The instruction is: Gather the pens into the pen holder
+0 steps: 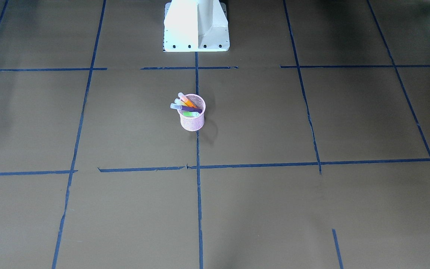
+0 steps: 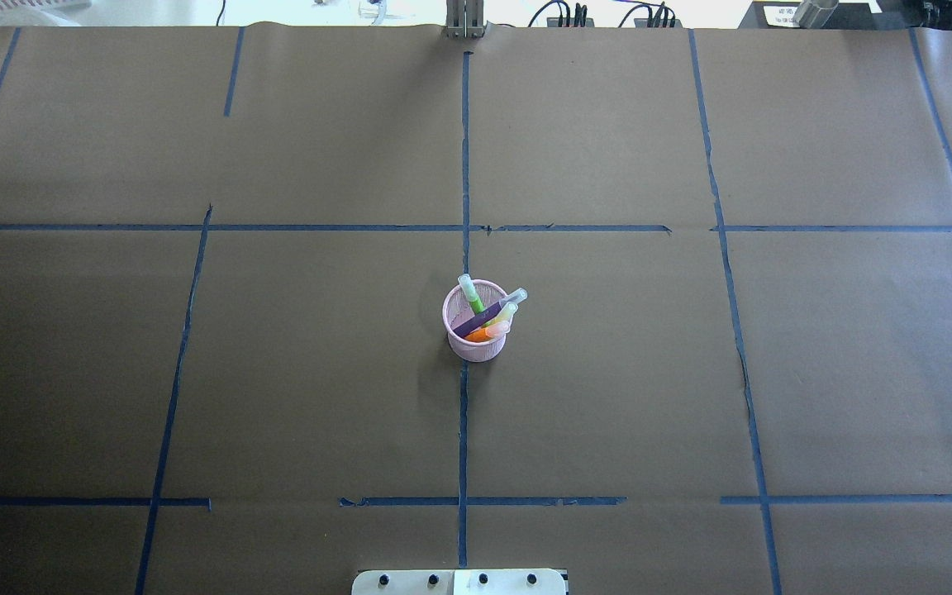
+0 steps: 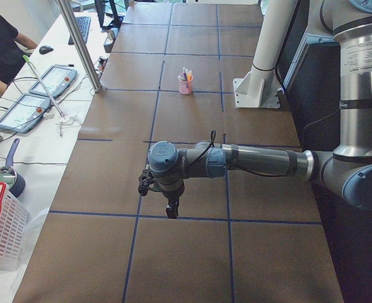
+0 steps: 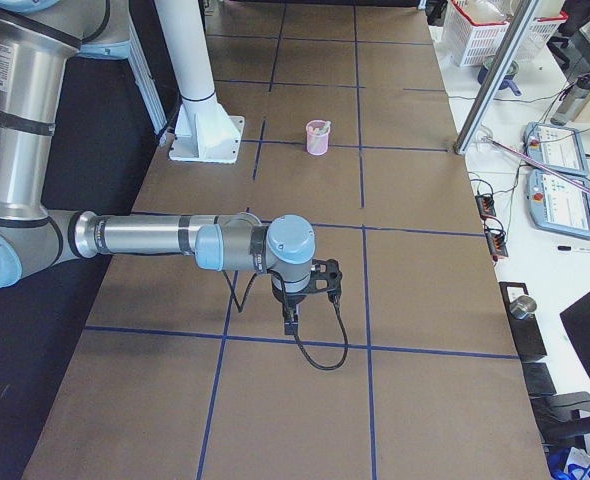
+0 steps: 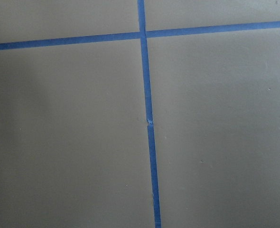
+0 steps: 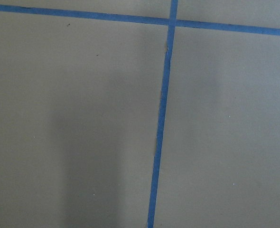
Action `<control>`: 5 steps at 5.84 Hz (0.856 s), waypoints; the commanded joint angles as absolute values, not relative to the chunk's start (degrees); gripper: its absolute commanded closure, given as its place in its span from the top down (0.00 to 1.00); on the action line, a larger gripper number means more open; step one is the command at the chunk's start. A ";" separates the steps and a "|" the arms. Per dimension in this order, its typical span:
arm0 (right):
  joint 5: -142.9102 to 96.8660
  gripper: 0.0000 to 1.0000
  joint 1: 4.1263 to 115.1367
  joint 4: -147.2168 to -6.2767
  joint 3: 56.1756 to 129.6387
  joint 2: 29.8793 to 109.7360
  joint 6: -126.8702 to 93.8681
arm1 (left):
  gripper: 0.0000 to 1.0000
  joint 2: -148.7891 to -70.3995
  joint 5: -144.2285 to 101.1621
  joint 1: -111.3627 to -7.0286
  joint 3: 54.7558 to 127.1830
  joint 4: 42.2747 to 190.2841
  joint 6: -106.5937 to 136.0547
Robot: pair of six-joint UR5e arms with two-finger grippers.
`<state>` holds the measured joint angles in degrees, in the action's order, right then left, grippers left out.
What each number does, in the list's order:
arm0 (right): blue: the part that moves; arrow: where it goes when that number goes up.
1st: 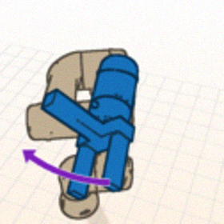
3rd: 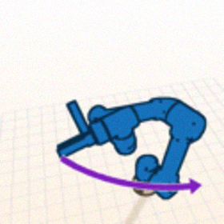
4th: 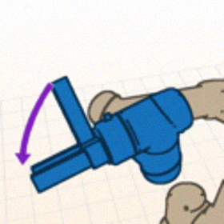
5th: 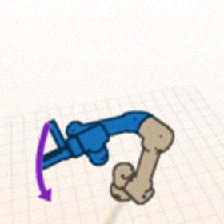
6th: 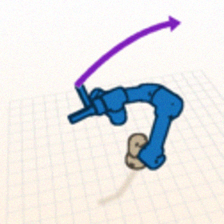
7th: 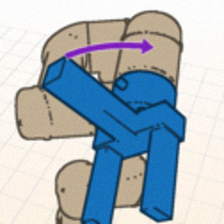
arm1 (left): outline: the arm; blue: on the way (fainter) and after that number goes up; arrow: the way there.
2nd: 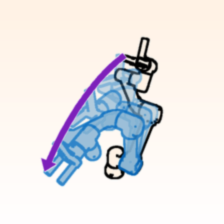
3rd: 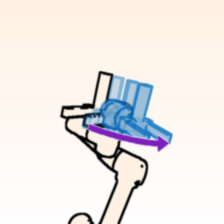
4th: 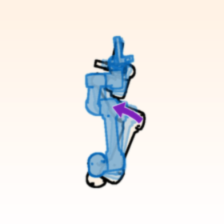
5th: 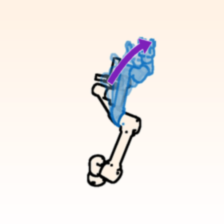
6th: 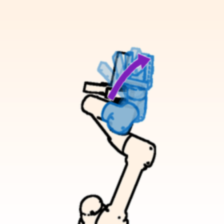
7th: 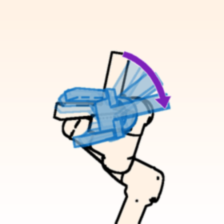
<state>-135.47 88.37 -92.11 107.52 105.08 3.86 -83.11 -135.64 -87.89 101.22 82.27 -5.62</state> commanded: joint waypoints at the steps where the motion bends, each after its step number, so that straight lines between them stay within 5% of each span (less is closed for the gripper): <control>1: -135.70 1.00 88.33 -92.11 106.62 105.29 3.87 | 1.00 -83.06 -135.53 -87.89 100.64 82.35 -5.71; 5: -136.23 1.00 88.33 -92.02 106.52 104.77 3.78 | 1.00 -82.53 -135.53 -87.89 101.16 82.44 -5.71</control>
<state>-136.14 88.29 -92.03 106.58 104.92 3.78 -82.63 -135.53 -87.89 100.99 82.42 -5.71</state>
